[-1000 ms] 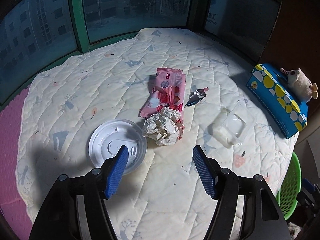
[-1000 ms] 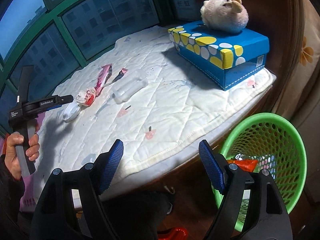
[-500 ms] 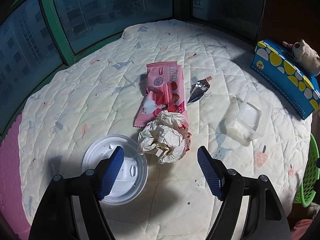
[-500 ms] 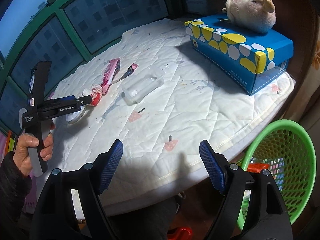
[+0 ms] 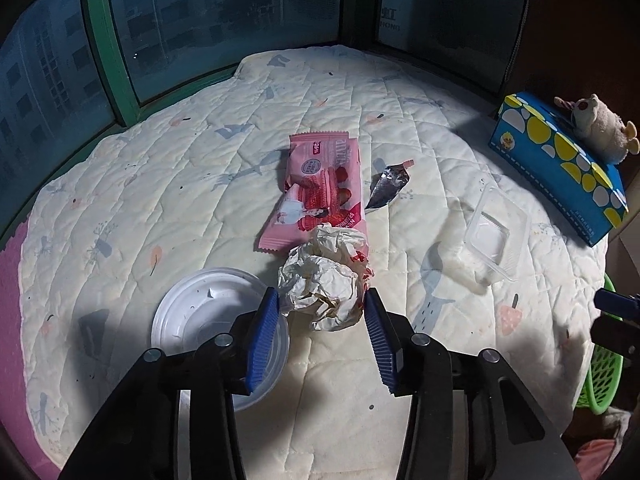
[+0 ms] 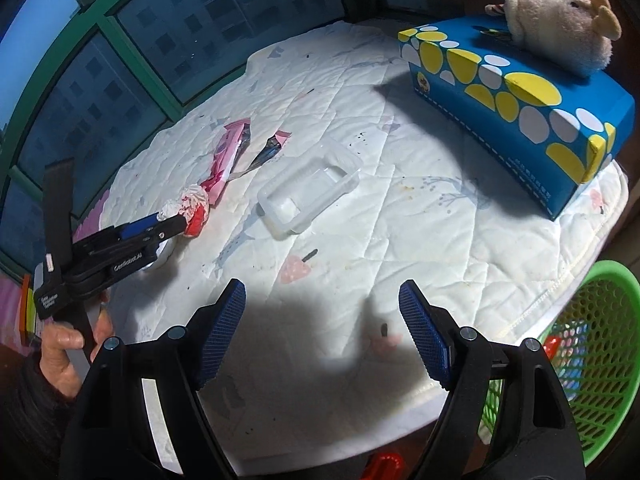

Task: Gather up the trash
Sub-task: 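Grasp the clear plastic box with the right tool while the left tool grasps the crumpled tissue, then carry the box and tissue to the green basket and release both, then move both open tools back to the mattress toward the white plate lid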

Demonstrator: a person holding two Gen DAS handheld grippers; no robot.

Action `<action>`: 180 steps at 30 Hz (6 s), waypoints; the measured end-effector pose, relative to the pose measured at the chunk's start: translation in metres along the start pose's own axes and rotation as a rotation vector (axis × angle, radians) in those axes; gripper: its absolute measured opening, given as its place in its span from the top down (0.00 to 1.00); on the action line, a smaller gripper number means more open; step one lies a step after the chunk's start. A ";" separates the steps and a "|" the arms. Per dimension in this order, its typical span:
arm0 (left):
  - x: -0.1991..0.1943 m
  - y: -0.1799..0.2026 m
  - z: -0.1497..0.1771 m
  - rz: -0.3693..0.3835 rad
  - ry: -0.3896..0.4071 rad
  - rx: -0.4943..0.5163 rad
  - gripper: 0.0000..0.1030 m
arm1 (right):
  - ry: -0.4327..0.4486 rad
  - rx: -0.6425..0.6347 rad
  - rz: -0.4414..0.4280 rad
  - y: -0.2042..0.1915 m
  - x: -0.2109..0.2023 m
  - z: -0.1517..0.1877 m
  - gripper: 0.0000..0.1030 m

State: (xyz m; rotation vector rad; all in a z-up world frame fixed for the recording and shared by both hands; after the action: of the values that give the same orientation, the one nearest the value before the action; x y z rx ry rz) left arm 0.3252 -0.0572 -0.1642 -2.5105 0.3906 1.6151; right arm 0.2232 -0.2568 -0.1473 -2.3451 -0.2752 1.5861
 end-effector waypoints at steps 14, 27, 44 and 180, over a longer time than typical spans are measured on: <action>-0.030 -0.007 0.014 0.072 0.049 -0.024 0.59 | -0.120 0.210 -0.069 -0.001 0.051 -0.063 0.23; -0.037 -0.011 0.028 0.111 0.058 -0.036 0.59 | -0.146 0.325 0.028 0.002 0.084 -0.095 0.23; -0.045 0.001 0.041 0.138 0.056 -0.041 0.59 | -0.083 0.220 0.048 -0.002 0.059 -0.074 0.39; 0.010 -0.070 0.043 -0.043 -0.064 -0.028 0.09 | 0.034 -0.056 0.053 -0.011 -0.026 0.035 0.22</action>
State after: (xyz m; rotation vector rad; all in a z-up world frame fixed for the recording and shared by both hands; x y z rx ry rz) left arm 0.3115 0.0190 -0.1936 -2.4627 0.3058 1.6909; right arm 0.1816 -0.2501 -0.1330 -2.4385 -0.2544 1.5799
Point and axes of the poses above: each gripper's, at about its wrist camera, not at the fingertips, and x roughly the way its jaws point, y to its right, z to its underside, the point moved 8 cm from there along x, roughly the way its jaws point, and after that the axes turned 11 degrees about -y, right-handed, at the moved point
